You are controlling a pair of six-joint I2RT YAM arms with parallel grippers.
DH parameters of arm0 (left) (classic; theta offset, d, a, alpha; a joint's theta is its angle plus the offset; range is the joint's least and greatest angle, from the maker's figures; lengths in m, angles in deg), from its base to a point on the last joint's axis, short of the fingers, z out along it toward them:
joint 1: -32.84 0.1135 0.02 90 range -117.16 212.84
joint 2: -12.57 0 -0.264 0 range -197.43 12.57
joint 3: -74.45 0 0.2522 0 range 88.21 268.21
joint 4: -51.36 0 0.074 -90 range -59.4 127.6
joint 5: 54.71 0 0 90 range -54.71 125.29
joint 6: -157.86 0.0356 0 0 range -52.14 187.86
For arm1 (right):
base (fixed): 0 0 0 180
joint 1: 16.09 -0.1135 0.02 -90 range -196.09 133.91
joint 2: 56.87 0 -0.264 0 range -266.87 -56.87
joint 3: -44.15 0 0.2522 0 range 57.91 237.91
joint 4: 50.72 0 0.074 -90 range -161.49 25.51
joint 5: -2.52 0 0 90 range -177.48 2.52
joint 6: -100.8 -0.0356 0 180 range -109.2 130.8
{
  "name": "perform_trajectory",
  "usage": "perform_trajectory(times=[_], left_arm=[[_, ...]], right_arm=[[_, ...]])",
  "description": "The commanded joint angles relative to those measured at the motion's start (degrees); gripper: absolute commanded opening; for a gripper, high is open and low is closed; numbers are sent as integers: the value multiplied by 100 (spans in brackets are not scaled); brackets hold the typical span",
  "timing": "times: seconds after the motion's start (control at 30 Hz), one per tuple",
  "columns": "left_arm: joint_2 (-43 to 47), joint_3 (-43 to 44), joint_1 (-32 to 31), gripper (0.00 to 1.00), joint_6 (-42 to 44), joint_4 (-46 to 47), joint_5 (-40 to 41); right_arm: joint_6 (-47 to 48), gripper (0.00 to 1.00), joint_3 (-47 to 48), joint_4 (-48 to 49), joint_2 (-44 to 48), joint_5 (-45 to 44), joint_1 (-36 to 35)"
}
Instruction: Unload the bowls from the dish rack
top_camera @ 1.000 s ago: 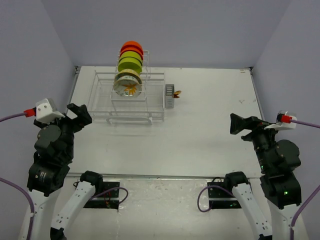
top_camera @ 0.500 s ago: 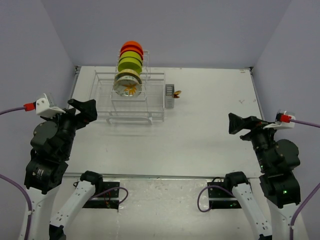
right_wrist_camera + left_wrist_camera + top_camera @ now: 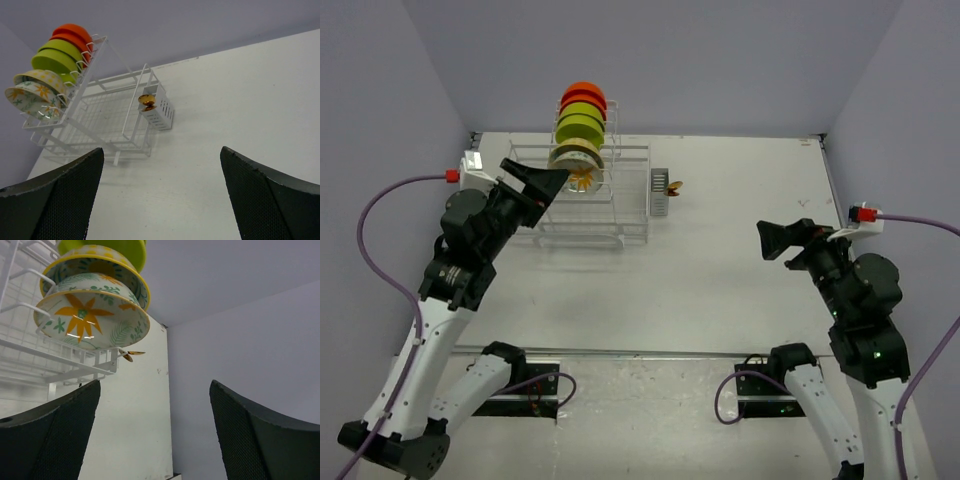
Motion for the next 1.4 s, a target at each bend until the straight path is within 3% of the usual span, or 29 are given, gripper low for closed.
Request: perform_trajectory(times=[0.0, 0.17, 0.47, 0.53, 0.6, 0.63, 0.67, 1.0, 1.23, 1.37], left_arm=[[-525, 258, -300, 89, -754, 825, 65], [-1052, 434, -486, 72, -1001, 956, 788], [-1703, 698, -495, 58, -1098, 1097, 1535], [-1826, 716, -495, 47, -1045, 1167, 1667], [-1966, 733, -495, 44, -1027, 1220, 1702], [-2002, 725, -495, 34, -1036, 1229, 1694], [-2029, 716, -495, 31, -1054, 1238, 1693], [-2239, 645, -530, 25, -1168, 1317, 1904], [-2337, 663, -530, 2, -1282, 1317, 1844], [-2126, 576, -601, 0, -1317, 1343, 1948]], right_arm=[[-153, 99, -97, 384, 59, 163, -17], [-171, 99, -237, 455, 165, 31, -9], [-65, 99, -281, 419, 182, 14, -17], [-56, 99, -299, 437, 217, -4, -17], [-65, 99, -325, 481, 261, 13, -17], [-74, 99, -351, 490, 279, 14, -9], [-74, 99, -360, 525, 296, 5, -8], [-39, 99, -387, 534, 358, -30, -8], [-4, 99, -396, 543, 376, -57, -9], [23, 99, -378, 525, 384, -109, -8]])
